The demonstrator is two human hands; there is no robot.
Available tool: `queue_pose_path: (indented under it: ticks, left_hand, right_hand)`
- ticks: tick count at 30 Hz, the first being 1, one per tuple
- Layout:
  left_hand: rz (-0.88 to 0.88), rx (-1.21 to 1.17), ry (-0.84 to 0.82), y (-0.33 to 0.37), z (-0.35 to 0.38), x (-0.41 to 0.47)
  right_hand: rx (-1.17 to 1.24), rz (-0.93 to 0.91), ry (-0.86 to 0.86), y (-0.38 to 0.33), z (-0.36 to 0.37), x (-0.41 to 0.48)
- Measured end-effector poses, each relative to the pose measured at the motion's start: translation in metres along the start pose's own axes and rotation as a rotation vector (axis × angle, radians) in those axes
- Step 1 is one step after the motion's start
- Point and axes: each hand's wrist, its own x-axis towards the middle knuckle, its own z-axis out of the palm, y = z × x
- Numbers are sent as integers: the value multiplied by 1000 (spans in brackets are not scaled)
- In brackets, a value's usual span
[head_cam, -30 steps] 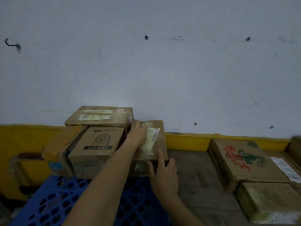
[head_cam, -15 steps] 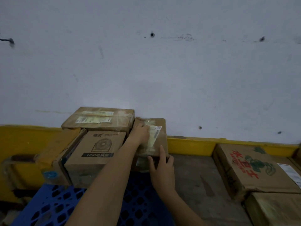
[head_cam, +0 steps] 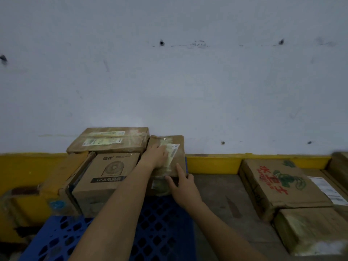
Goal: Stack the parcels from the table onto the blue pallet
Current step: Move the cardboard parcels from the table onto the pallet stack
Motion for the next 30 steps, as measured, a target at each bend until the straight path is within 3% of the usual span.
queue_pose_path:
  ticks: [7,18,24,30]
  left_hand:
    - [-66,127,-26,8,10,-8]
    - [-64,74,100,-8,29,-4]
    - [-46,67,108,-5,25,-7]
    - [-30,-119,170,10,18,-24]
  right_hand:
    - [75,-13,-58,8,-11,-6]
    - [195,-30,129,16,18,8]
    - [169,-19,82,13,9,7]
    - [181,-56,70,22,-35,-3]
